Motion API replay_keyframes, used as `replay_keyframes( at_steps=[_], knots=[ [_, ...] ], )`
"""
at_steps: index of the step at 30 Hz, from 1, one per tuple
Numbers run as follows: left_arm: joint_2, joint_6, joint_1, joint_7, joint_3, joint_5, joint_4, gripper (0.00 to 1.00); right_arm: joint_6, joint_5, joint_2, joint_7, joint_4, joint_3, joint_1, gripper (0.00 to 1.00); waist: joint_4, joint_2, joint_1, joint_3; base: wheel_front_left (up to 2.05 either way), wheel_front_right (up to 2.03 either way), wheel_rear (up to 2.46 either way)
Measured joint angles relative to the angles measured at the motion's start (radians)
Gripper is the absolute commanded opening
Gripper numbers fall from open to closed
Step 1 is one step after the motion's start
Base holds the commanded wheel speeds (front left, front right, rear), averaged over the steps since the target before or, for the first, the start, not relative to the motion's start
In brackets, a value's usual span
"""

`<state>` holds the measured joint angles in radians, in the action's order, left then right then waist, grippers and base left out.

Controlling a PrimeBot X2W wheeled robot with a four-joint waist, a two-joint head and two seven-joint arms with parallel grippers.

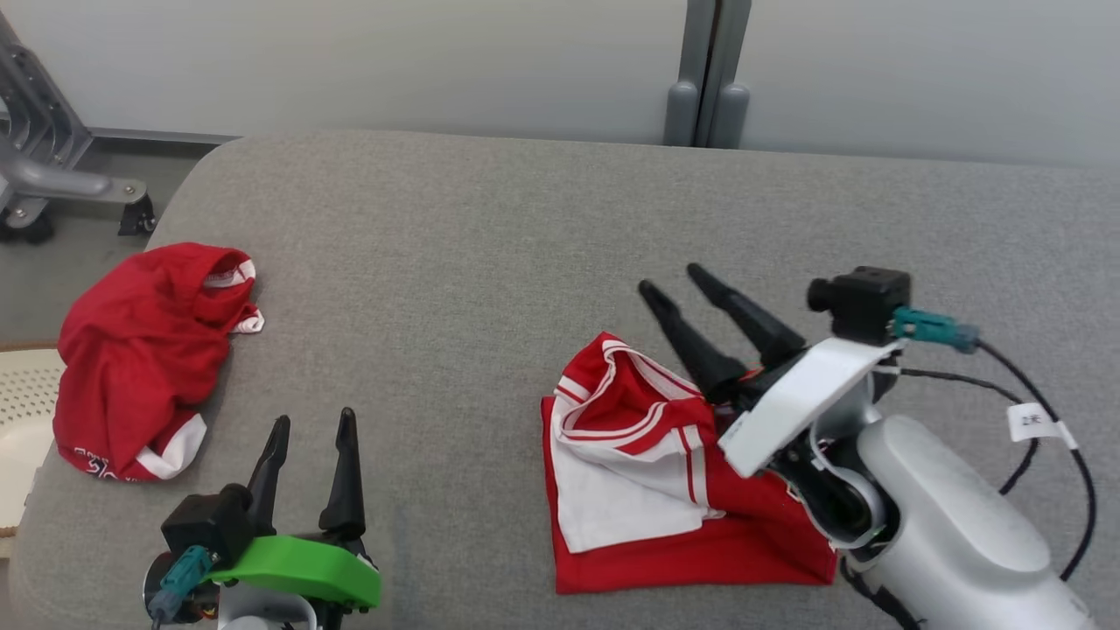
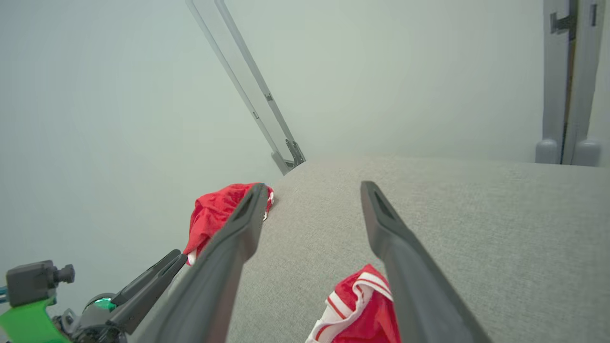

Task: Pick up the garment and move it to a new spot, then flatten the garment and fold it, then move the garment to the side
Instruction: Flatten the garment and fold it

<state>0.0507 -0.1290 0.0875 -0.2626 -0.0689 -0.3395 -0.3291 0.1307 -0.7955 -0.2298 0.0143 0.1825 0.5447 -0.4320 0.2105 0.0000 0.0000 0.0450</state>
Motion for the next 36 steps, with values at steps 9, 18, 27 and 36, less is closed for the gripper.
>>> replay_keyframes(
  at_steps=[9, 18, 27, 36],
  knots=[
    [-0.001, 0.0, -0.009, 0.0, 0.002, 0.0, 0.0, 1.0, 0.0, -0.063, -0.147, 0.09, -0.06, -0.224, 0.082, 1.0, -0.052, 0.0, 0.0, -0.023, 0.0, 0.0, 0.0],
    [-0.001, 0.0, -0.011, 0.0, 0.001, 0.0, 0.005, 1.0, 0.0, 0.114, -0.148, 0.074, 0.069, -0.37, 0.181, 1.0, -0.07, 0.0, 0.0, -0.022, 0.0, 0.0, 0.0],
    [-0.001, 0.0, -0.008, 0.0, -0.008, 0.0, -0.001, 1.0, 0.0, 0.19, -0.093, -0.076, 0.193, -0.333, 0.146, 0.0, -0.055, 0.0, 0.0, -0.019, 0.0, 0.0, 0.0],
    [-0.001, 0.0, -0.007, 0.0, -0.014, -0.002, -0.005, 1.0, 0.0, 0.058, 0.016, -0.374, 0.37, -0.336, 0.056, 0.0, -0.013, 0.0, 0.0, -0.025, 0.0, 0.0, 0.0]
  ],
)
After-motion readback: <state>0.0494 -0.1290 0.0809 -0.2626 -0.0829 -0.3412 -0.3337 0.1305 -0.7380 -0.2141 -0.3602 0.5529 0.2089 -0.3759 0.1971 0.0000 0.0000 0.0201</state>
